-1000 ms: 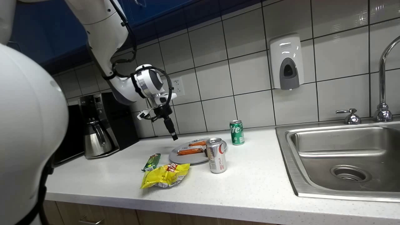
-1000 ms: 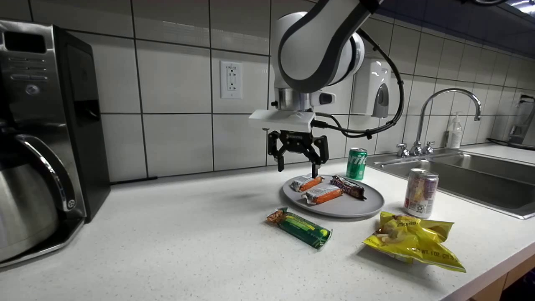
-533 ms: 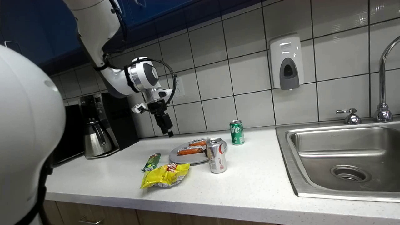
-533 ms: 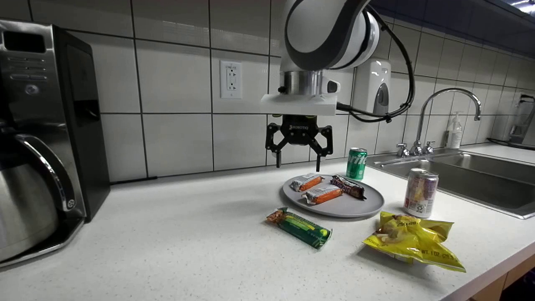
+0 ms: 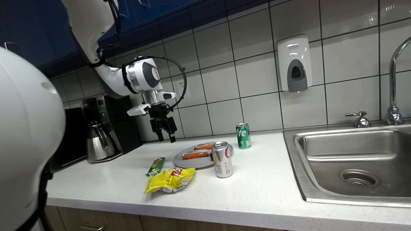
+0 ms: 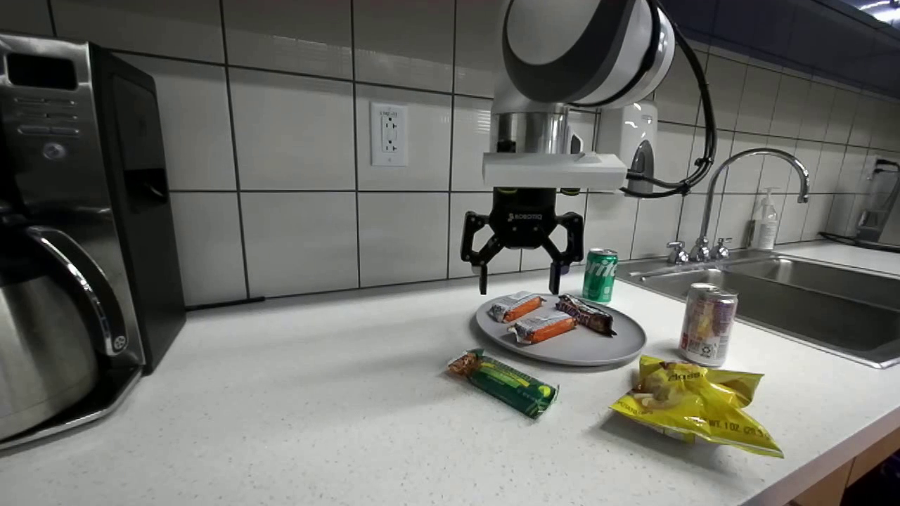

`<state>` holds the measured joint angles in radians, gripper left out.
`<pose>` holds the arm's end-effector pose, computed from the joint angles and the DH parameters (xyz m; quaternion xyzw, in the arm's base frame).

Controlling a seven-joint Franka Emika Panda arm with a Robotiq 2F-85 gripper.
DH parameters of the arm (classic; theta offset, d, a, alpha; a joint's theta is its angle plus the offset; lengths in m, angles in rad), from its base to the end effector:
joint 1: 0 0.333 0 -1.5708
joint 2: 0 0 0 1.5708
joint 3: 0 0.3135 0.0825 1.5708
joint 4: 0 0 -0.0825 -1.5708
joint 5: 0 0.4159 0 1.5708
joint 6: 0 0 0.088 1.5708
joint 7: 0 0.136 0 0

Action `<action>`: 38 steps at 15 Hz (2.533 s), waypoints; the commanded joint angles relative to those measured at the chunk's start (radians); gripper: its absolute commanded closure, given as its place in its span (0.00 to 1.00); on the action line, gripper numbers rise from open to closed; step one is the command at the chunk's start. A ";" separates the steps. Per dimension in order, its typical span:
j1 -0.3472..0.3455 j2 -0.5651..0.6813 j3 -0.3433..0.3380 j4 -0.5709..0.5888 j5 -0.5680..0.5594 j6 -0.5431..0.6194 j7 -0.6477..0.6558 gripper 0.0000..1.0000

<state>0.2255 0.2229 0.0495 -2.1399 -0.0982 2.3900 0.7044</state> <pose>0.5708 0.1584 0.2491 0.9834 -0.1789 0.0257 0.0187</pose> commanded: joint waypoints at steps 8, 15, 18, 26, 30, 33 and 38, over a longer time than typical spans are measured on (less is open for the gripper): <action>0.006 -0.025 0.065 -0.075 0.040 0.009 -0.135 0.00; 0.011 -0.005 0.073 -0.080 0.023 0.027 -0.208 0.00; 0.019 0.007 0.063 -0.067 0.014 0.009 -0.179 0.00; 0.018 0.007 0.063 -0.067 0.014 0.008 -0.184 0.00; 0.022 0.025 0.068 -0.058 0.007 -0.002 -0.210 0.00; 0.027 0.043 0.070 -0.055 0.006 0.002 -0.234 0.00; 0.033 0.078 0.070 -0.042 -0.003 0.019 -0.295 0.00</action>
<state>0.2566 0.2811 0.1179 -2.2046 -0.0885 2.4010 0.4603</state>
